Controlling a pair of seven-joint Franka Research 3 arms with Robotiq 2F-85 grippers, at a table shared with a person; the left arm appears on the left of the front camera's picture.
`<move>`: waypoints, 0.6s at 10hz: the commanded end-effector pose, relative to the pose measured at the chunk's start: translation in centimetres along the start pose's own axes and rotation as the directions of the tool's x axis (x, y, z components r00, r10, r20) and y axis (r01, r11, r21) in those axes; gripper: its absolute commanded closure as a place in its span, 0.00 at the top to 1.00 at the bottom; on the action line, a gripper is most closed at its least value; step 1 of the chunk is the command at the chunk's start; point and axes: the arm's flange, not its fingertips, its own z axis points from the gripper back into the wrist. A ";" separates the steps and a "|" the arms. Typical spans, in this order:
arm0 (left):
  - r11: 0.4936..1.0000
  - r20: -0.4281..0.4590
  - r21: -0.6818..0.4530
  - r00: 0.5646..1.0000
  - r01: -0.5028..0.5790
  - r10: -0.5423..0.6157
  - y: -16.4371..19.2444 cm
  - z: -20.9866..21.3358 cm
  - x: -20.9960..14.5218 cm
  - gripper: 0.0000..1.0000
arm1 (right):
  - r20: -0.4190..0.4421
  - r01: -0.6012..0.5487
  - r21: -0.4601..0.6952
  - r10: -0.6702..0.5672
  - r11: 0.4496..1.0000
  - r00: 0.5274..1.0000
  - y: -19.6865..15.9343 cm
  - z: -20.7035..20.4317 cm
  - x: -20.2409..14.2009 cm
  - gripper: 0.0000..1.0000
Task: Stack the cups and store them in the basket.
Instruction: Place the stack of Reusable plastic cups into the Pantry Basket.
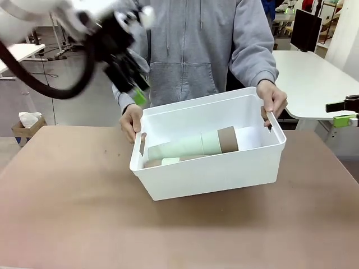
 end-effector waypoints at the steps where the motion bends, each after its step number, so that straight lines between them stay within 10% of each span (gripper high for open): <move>1: 0.998 0.123 -0.053 0.992 -0.016 0.022 0.3 5.9 -5.0 1.00 | 0.009 0.009 0.004 -0.010 1.000 1.000 0.1 0.2 0.4 1.00; 6: 0.997 0.343 -0.070 0.939 -0.017 0.040 -2.8 12.9 -18.9 1.00 | 0.009 0.009 0.004 -0.010 1.000 1.000 0.1 0.2 0.4 1.00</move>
